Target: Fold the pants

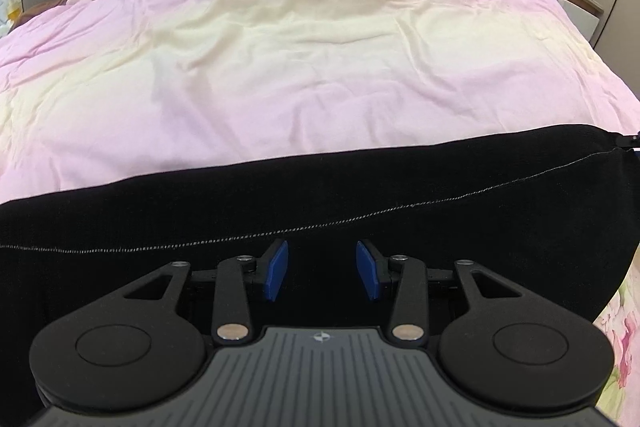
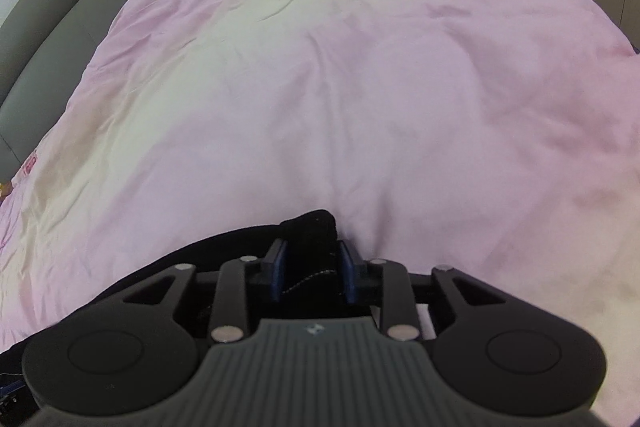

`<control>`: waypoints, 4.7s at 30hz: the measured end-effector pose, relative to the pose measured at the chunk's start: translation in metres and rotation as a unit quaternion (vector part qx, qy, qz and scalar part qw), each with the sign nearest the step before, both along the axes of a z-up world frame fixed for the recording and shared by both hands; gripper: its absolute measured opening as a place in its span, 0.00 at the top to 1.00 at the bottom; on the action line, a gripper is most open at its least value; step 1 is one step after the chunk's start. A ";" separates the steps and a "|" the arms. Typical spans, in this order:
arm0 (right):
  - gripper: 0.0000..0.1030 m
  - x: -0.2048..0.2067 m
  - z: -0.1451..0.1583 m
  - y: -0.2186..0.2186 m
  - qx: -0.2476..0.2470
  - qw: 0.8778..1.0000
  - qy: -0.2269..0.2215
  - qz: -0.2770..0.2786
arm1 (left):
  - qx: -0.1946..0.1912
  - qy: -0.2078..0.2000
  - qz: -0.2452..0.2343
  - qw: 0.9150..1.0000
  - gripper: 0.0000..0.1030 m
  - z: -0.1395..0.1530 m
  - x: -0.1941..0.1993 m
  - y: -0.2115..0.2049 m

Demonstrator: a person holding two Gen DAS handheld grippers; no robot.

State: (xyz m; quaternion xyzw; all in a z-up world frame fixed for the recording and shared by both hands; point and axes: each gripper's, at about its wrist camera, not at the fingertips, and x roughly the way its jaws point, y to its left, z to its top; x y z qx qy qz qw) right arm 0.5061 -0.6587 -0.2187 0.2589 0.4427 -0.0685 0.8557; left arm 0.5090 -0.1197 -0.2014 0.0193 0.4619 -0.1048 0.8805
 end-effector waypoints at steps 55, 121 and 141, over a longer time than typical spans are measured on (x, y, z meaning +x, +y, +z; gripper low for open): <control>0.81 -0.042 0.125 0.032 0.078 0.980 -0.042 0.180 | 0.005 0.039 -0.256 0.966 0.68 -0.020 -0.036 -0.136; 0.78 -0.047 0.047 0.500 0.086 0.937 0.002 0.339 | -0.112 0.045 0.016 0.993 0.81 0.000 -0.092 0.144; 0.53 -0.072 0.063 0.494 -0.010 0.937 -0.010 0.349 | -0.096 -0.020 -0.005 0.995 0.81 0.068 -0.066 0.117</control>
